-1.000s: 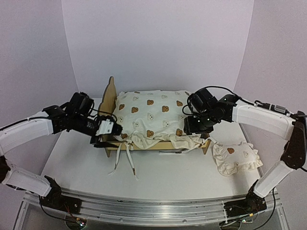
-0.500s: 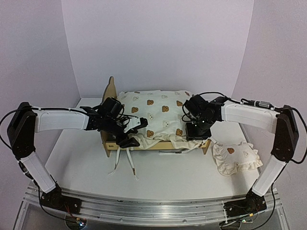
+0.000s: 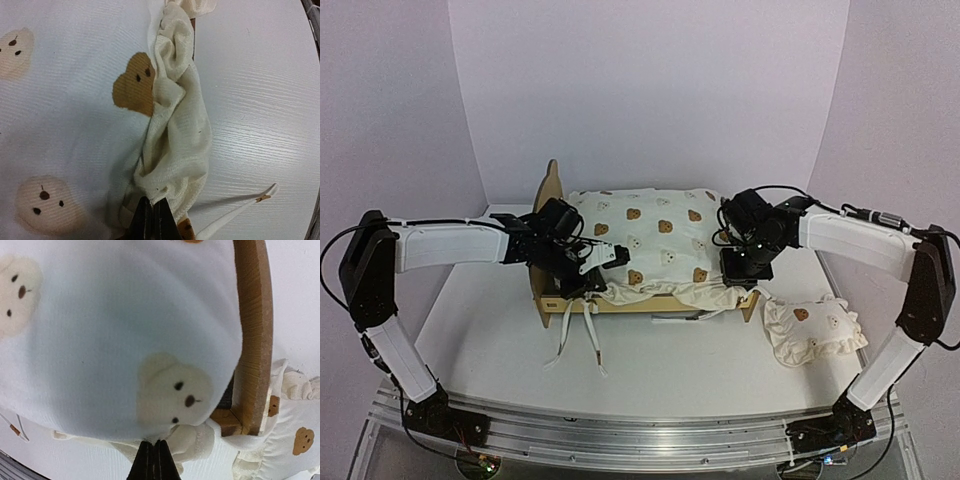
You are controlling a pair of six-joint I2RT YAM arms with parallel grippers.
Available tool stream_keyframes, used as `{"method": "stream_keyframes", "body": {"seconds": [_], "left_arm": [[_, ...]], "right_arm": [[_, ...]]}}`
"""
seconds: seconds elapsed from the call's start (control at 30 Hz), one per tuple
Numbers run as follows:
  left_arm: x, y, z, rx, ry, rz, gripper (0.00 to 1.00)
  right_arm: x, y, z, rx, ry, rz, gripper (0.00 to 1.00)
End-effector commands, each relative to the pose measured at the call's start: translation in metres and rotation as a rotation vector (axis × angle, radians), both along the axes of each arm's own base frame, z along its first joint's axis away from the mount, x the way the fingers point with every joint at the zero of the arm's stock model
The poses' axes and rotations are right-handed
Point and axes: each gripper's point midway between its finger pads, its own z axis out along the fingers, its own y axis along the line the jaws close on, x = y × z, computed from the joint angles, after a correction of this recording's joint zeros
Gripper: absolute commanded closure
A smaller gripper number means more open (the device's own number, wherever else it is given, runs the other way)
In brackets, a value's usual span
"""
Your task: Set up the pet bed
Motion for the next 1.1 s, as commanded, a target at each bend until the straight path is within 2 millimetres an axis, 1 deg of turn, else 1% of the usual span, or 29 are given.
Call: {"method": "stream_keyframes", "body": {"seconds": [0.0, 0.03, 0.1, 0.23, 0.3, 0.33, 0.37, 0.43, 0.5, 0.57, 0.67, 0.73, 0.8, 0.87, 0.9, 0.97, 1.03, 1.07], "left_arm": [[-0.022, 0.009, 0.045, -0.039, 0.019, -0.093, 1.00], [-0.029, 0.011, 0.048, -0.047, 0.022, -0.125, 1.00], [-0.043, 0.018, 0.043, -0.037, 0.041, -0.162, 1.00], [-0.057, 0.026, 0.033, -0.014, 0.091, -0.187, 1.00], [-0.059, 0.028, 0.035, -0.026, 0.110, -0.195, 1.00], [-0.057, 0.029, 0.040, -0.050, 0.123, -0.185, 1.00], [-0.051, 0.030, 0.049, -0.092, 0.132, -0.167, 1.00], [-0.035, 0.034, 0.067, -0.169, 0.150, -0.122, 1.00], [-0.028, 0.035, 0.072, -0.172, 0.119, -0.122, 1.00], [-0.025, 0.035, 0.077, -0.180, 0.090, -0.120, 1.00], [-0.024, 0.036, 0.081, -0.194, 0.084, -0.117, 1.00], [-0.021, 0.039, 0.087, -0.221, 0.089, -0.098, 1.00], [-0.020, 0.041, 0.094, -0.241, 0.081, -0.095, 1.00], [-0.020, 0.041, 0.097, -0.251, 0.064, -0.101, 1.00], [-0.020, 0.041, 0.096, -0.253, 0.059, -0.107, 1.00], [-0.025, 0.042, 0.087, -0.238, 0.058, -0.136, 1.00], [-0.034, 0.043, 0.072, -0.215, 0.068, -0.163, 1.00], [-0.038, 0.043, 0.065, -0.205, 0.075, -0.171, 1.00]], "right_arm": [[-0.010, -0.009, 0.021, 0.035, 0.003, 0.026, 1.00], [-0.013, -0.008, 0.022, 0.044, 0.013, 0.042, 1.00], [-0.020, -0.005, 0.023, 0.055, 0.044, 0.063, 1.00], [-0.033, -0.004, 0.022, 0.061, 0.116, 0.087, 1.00], [-0.035, -0.009, 0.025, 0.037, 0.122, 0.082, 1.00], [-0.034, -0.013, 0.029, 0.019, 0.114, 0.077, 1.00], [-0.032, -0.016, 0.035, 0.005, 0.099, 0.073, 1.00], [-0.024, -0.021, 0.052, -0.001, 0.044, 0.066, 1.00], [-0.017, -0.022, 0.067, 0.008, 0.000, 0.068, 1.00], [-0.013, -0.019, 0.074, 0.026, -0.014, 0.073, 1.00], [-0.015, -0.018, 0.070, 0.033, 0.005, 0.070, 1.00], [-0.014, -0.026, 0.071, 0.013, -0.009, 0.044, 1.00], [-0.011, -0.033, 0.075, 0.008, -0.029, 0.021, 1.00], [-0.009, -0.035, 0.078, 0.018, -0.035, 0.013, 1.00], [-0.009, -0.033, 0.077, 0.028, -0.027, 0.019, 1.00], [-0.015, -0.026, 0.066, 0.056, 0.021, 0.040, 1.00], [-0.024, -0.022, 0.047, 0.066, 0.094, 0.046, 1.00], [-0.027, -0.021, 0.038, 0.068, 0.123, 0.046, 0.97]]}}
